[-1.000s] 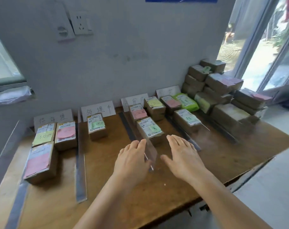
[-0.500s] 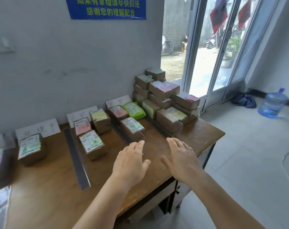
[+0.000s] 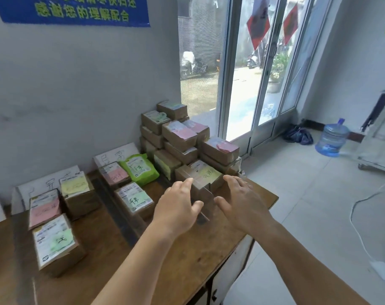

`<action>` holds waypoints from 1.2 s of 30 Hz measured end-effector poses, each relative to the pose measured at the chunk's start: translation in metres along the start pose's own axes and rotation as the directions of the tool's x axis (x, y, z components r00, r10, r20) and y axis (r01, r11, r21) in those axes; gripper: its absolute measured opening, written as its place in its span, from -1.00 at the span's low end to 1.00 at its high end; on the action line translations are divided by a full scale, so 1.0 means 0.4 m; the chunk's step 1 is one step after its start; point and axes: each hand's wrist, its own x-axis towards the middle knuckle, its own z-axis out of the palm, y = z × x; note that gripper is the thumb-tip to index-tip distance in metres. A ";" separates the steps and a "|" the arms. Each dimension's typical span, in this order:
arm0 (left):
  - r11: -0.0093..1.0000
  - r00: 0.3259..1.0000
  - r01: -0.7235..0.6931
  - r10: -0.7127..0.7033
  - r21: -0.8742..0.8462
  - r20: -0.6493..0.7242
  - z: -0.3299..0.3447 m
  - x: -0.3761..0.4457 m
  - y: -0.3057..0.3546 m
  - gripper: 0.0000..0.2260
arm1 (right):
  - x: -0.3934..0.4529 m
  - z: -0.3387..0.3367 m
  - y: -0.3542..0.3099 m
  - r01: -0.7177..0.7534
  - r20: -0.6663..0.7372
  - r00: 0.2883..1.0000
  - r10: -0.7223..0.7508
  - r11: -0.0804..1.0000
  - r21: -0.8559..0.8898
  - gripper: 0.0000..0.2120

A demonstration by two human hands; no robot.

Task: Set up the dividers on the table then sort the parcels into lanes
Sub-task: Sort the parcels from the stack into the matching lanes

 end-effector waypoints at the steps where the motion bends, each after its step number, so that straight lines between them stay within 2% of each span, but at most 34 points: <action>1: 1.000 1.000 0.009 -0.009 -0.003 0.003 0.005 0.035 0.001 -0.41 | 0.031 0.000 0.013 -0.012 0.006 1.000 0.012 1.000 0.005 -0.40; 6: 0.999 0.998 0.054 -0.054 0.003 0.043 0.041 0.184 -0.004 -0.41 | 0.157 0.024 0.075 -0.027 0.059 0.998 0.026 0.999 0.016 -0.40; 11: 0.988 0.986 0.150 -0.151 0.019 0.072 0.083 0.238 -0.044 -0.41 | 0.248 0.089 0.120 -0.030 0.166 0.986 0.027 0.999 0.016 -0.39; 17: 0.955 0.955 0.297 -0.297 -0.004 0.014 0.130 0.243 -0.074 -0.44 | 0.349 0.187 0.137 0.091 0.288 0.953 -0.095 0.996 0.026 -0.40; 23: 0.894 0.894 0.448 -0.448 -0.021 -0.025 0.172 0.234 -0.051 -0.47 | 0.423 0.262 0.153 0.218 0.402 0.887 -0.228 0.973 0.070 -0.34; 27: 0.836 0.834 0.546 -0.549 -0.055 -0.064 0.192 0.221 -0.026 -0.48 | 0.452 0.280 0.169 0.282 0.386 0.873 -0.300 0.954 0.104 -0.34; 31: 0.790 0.786 0.607 -0.612 -0.081 -0.089 0.202 0.207 -0.001 -0.49 | 0.461 0.289 0.176 0.285 0.376 0.869 -0.322 0.946 0.152 -0.31; 36: 0.796 0.787 0.592 -0.605 -0.127 -0.119 0.208 0.213 0.042 -0.49 | 0.449 0.279 0.185 0.249 0.316 0.903 -0.292 0.954 0.168 -0.32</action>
